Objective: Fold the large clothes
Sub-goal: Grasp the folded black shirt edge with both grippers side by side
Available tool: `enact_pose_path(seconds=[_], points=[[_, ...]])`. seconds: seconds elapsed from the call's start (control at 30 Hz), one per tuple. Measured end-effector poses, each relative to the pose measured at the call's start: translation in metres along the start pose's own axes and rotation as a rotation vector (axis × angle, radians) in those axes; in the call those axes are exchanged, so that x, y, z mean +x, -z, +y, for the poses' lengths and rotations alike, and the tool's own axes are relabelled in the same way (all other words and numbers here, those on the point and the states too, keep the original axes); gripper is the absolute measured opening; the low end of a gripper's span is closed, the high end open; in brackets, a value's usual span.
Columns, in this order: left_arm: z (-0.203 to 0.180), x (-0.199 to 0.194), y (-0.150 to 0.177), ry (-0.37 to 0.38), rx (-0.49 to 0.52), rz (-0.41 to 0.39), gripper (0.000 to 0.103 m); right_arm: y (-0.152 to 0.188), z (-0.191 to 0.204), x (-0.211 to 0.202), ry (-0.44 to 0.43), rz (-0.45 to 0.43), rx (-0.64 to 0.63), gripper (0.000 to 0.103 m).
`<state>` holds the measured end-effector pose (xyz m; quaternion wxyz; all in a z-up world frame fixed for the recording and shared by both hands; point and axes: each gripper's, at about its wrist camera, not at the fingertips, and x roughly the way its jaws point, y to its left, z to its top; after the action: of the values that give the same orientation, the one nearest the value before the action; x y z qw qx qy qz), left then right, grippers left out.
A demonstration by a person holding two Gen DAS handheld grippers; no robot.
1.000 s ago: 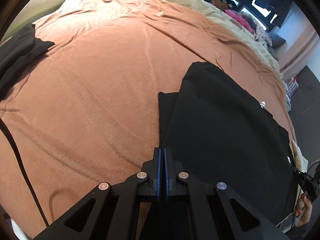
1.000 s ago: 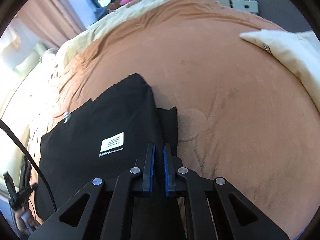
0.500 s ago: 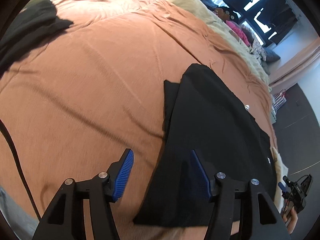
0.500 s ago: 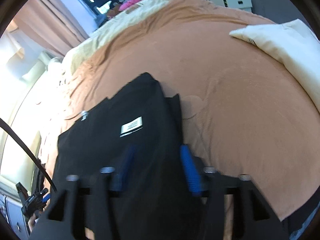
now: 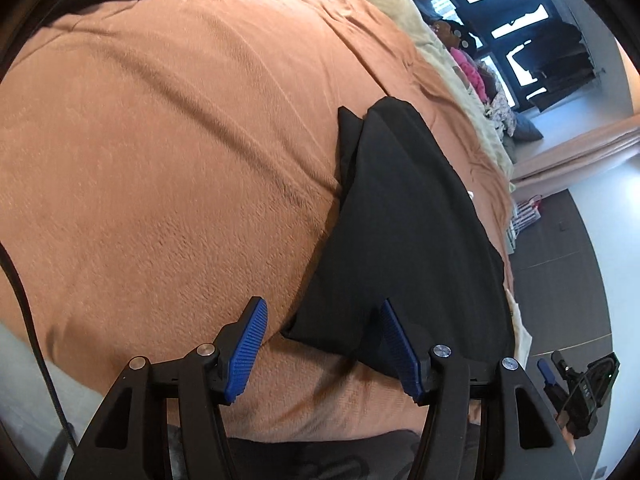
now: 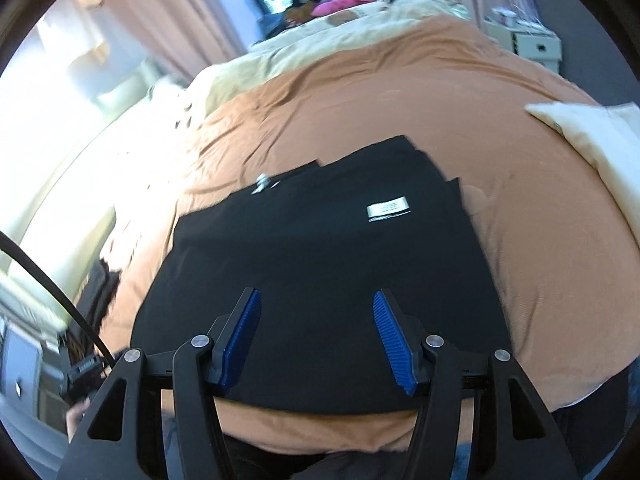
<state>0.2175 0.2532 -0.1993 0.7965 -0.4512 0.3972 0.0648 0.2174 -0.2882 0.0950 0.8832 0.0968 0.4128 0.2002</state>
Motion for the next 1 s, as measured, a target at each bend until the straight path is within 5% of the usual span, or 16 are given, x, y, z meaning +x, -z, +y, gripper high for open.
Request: enact_pose_path(seconds=[0.13,0.37,0.63,1.0], points=[[0.000,0.012,0.000,0.061,-0.051,0.015,0.052,0.011,0.024,0.019,-0.016,0.064,-0.050,0.057],[-0.001,0.013,0.003,0.044,-0.051,-0.007,0.029,0.027,0.056,0.066,-0.014,0.194,-0.131,0.053],[-0.002,0.010,0.007,0.036,-0.053,-0.023,0.026,0.040,0.071,0.155,0.042,0.356,-0.172,0.040],[0.000,0.008,0.012,0.022,-0.095,-0.043,0.025,-0.013,0.066,0.258,0.141,0.347,-0.204,0.035]])
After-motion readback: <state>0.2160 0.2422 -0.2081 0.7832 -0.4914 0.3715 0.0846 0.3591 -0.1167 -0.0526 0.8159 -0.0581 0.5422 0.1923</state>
